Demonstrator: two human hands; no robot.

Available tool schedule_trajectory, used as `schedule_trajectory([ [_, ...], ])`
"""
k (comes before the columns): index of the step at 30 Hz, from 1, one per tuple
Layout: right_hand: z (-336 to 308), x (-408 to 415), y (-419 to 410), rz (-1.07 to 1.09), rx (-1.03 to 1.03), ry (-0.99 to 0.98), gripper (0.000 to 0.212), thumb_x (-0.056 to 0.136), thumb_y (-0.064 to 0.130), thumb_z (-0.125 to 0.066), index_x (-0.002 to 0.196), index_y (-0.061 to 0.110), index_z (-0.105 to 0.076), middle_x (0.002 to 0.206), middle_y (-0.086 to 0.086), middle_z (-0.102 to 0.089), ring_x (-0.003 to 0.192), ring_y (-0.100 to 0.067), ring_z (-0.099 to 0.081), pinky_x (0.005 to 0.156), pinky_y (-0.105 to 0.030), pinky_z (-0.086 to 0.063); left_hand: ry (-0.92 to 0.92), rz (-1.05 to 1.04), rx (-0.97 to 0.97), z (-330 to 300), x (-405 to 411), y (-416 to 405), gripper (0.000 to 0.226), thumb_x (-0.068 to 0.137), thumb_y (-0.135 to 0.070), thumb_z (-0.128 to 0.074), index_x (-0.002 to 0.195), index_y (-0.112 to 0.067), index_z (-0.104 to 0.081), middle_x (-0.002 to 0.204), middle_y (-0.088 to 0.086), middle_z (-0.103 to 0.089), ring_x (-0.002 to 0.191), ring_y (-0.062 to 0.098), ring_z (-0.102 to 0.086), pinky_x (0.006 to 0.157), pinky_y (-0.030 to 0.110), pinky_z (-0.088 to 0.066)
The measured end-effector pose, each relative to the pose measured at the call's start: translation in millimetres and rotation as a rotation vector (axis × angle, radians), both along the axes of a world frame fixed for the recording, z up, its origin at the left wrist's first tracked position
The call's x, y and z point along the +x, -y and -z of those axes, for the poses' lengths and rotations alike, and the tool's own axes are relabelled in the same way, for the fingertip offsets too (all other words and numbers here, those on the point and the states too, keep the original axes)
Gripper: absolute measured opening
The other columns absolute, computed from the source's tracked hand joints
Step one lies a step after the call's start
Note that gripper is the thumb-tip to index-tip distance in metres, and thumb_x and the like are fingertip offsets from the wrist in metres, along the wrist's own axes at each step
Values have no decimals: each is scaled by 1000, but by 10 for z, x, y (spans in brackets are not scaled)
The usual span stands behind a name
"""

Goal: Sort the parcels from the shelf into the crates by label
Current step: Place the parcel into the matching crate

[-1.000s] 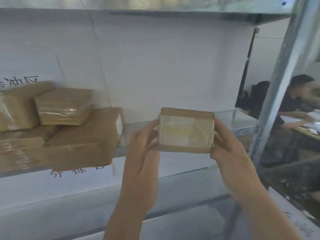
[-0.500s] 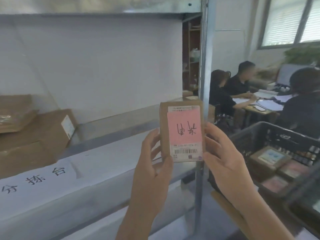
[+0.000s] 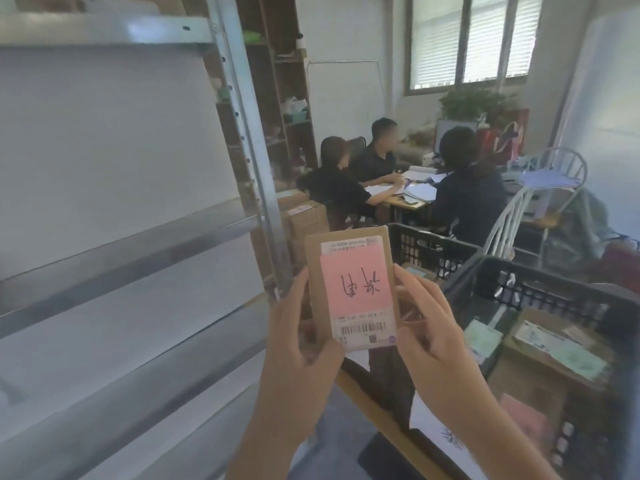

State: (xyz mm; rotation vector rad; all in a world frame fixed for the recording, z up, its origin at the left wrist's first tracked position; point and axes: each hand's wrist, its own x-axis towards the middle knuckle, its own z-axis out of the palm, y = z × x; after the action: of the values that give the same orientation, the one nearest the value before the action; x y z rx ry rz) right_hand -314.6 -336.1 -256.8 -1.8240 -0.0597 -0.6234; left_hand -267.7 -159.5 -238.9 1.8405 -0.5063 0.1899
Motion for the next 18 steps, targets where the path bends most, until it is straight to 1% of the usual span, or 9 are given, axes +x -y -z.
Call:
schedule_trajectory([
  [1, 14, -22, 89, 11, -5, -1, 79, 101, -10, -46, 151, 50, -39, 145, 27, -45, 140, -7, -47, 94, -23, -59, -7, 20, 6, 13, 5, 82, 90, 93, -8, -73, 141, -67, -26, 133, -29, -43, 119, -16, -50, 79, 15, -59],
  [3, 38, -41, 236, 43, -6, -14, 78, 101, -9, -47, 153, 47, -40, 147, 26, -45, 142, -9, -44, 93, -24, -59, -22, 58, 10, 46, 60, 216, 91, 94, -11, -74, 140, -72, -25, 137, -28, -42, 121, -7, -52, 84, 24, -62],
  [5, 69, -24, 333, 77, -16, -50, 79, 101, -5, -49, 151, 55, -39, 144, 27, -49, 139, -7, -47, 93, -24, -59, -51, 87, 18, 72, 161, 324, 91, 94, -14, -74, 136, -77, -23, 139, -28, -42, 124, 4, -54, 90, 33, -63],
  [7, 108, 36, 392, 100, -12, -108, 82, 102, 0, -50, 146, 68, -36, 139, 27, -54, 129, -4, -55, 90, -28, -61, -93, 126, 7, 118, 294, 405, 87, 91, -25, -74, 134, -80, -22, 142, -27, -45, 125, 11, -56, 93, 40, -62],
  [8, 127, 75, 409, 106, 4, -140, 83, 103, 2, -51, 142, 73, -35, 138, 28, -55, 123, -4, -60, 88, -30, -62, -117, 143, -2, 135, 359, 432, 84, 88, -31, -74, 134, -79, -22, 142, -26, -46, 125, 13, -57, 94, 42, -62],
  [10, 176, 219, 431, 125, 24, -196, 81, 104, 7, -53, 140, 77, -34, 138, 28, -56, 117, -7, -64, 85, -37, -64, -153, 180, -15, 185, 547, 456, 80, 85, -40, -73, 138, -74, -24, 142, -24, -50, 124, 11, -57, 96, 41, -61],
  [13, 249, 553, 402, 162, 48, -235, 77, 104, 9, -55, 146, 70, -34, 134, 28, -61, 109, -12, -67, 84, -48, -63, -160, 225, 0, 275, 952, 417, 80, 90, -36, -75, 137, -74, -23, 141, -23, -53, 122, 7, -57, 96, 38, -61],
  [15, 312, 834, 338, 181, 63, -246, 76, 104, 8, -54, 149, 66, -34, 131, 30, -63, 111, -20, -66, 88, -54, -61, -169, 256, 13, 318, 1286, 360, 80, 92, -32, -76, 139, -72, -24, 143, -25, -51, 121, 7, -58, 96, 38, -60],
  [18, 436, 1275, 187, 194, 108, -239, 76, 104, 8, -55, 150, 66, -34, 131, 25, -66, 113, -48, -60, 87, -67, -56, -163, 294, 46, 405, 1804, 248, 81, 93, -28, -76, 142, -67, -25, 144, -27, -49, 123, 9, -59, 97, 35, -60],
])
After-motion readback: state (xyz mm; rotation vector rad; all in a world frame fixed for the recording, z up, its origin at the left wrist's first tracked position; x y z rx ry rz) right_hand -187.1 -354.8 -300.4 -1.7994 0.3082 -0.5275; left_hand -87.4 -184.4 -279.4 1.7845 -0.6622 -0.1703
